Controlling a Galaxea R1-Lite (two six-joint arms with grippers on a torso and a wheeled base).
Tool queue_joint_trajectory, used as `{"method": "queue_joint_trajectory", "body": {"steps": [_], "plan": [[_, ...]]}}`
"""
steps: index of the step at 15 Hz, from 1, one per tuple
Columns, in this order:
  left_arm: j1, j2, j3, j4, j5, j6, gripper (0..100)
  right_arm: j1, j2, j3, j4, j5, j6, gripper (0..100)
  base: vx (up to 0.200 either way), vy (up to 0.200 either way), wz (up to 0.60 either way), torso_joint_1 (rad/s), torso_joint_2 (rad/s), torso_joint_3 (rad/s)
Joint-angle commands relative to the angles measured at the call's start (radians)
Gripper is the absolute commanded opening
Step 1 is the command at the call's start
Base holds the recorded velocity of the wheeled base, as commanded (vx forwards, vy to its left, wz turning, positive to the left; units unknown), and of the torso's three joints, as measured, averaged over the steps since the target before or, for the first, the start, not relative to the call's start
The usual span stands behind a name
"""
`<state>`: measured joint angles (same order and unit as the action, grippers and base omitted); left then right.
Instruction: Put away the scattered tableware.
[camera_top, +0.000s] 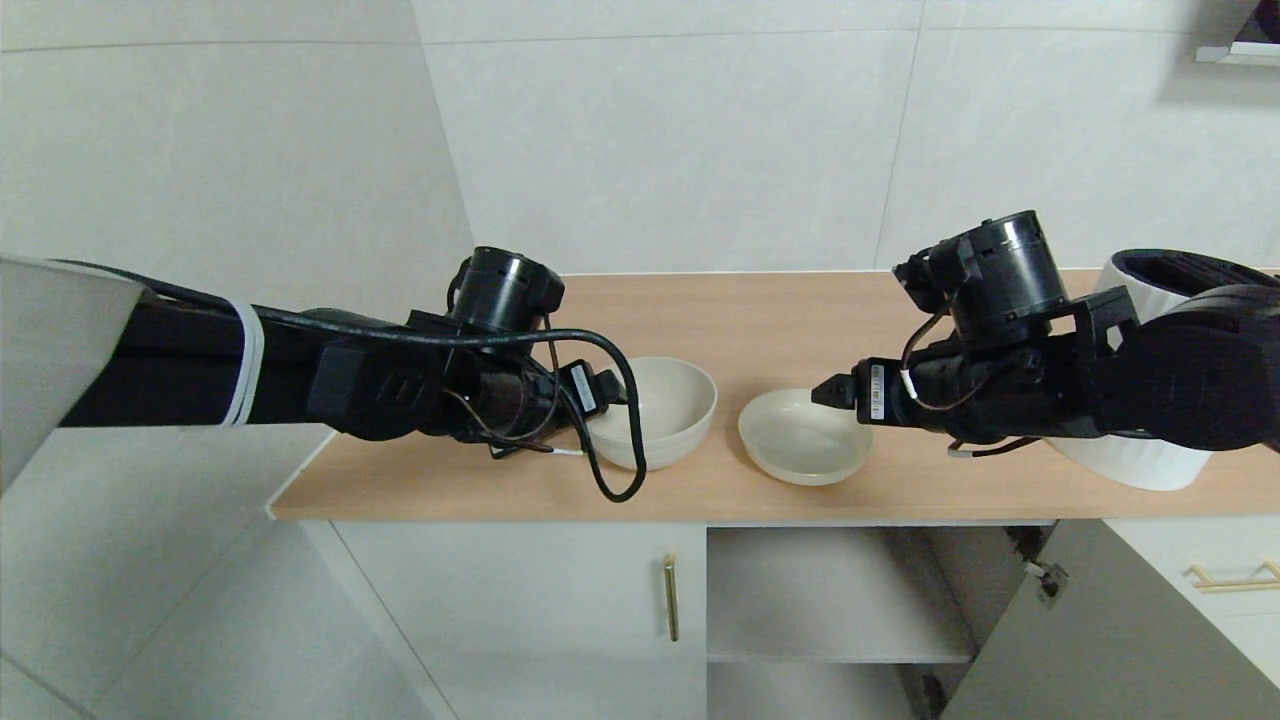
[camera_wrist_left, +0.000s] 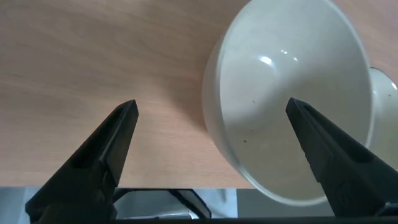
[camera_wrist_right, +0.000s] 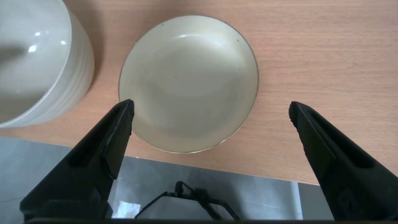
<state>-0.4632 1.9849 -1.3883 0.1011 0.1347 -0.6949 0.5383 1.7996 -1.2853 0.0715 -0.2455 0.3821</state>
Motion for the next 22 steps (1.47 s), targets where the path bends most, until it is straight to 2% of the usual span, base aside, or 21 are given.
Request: {"method": "queue_joint_trajectory", "body": {"steps": [1,2,12,14,17,22], "plan": [[0.000,0.011,-0.001,0.000,0.000,0.000,100,0.000,0.000,0.000,-0.001,0.000,0.000,100,0.000,0.000,0.00,0.000,0.00,0.000],[-0.002,0.014,-0.001,0.000,-0.001,0.003,0,0.000,0.000,0.000,0.001,0.000,0.000,100,0.000,0.000,0.00,0.000,0.00,0.000],[-0.003,-0.015,0.005,0.003,-0.001,0.002,0,0.000,0.020,-0.011,0.001,-0.001,0.006,100,0.000,0.000,0.00,0.000,0.00,0.000],[-0.003,-0.038,0.009,0.005,-0.001,0.002,0,-0.001,0.055,-0.014,-0.002,-0.026,0.006,100,0.000,0.000,0.00,0.000,0.00,0.000],[-0.003,-0.084,0.040,0.005,-0.010,0.012,0,-0.004,0.144,-0.039,-0.015,-0.129,0.006,100,0.000,0.000,0.00,0.000,0.00,0.000],[-0.005,-0.089,0.043,0.005,-0.010,0.012,0,-0.037,0.208,-0.054,-0.027,-0.144,0.000,100,0.000,0.000,0.00,0.000,0.00,0.000]]}}
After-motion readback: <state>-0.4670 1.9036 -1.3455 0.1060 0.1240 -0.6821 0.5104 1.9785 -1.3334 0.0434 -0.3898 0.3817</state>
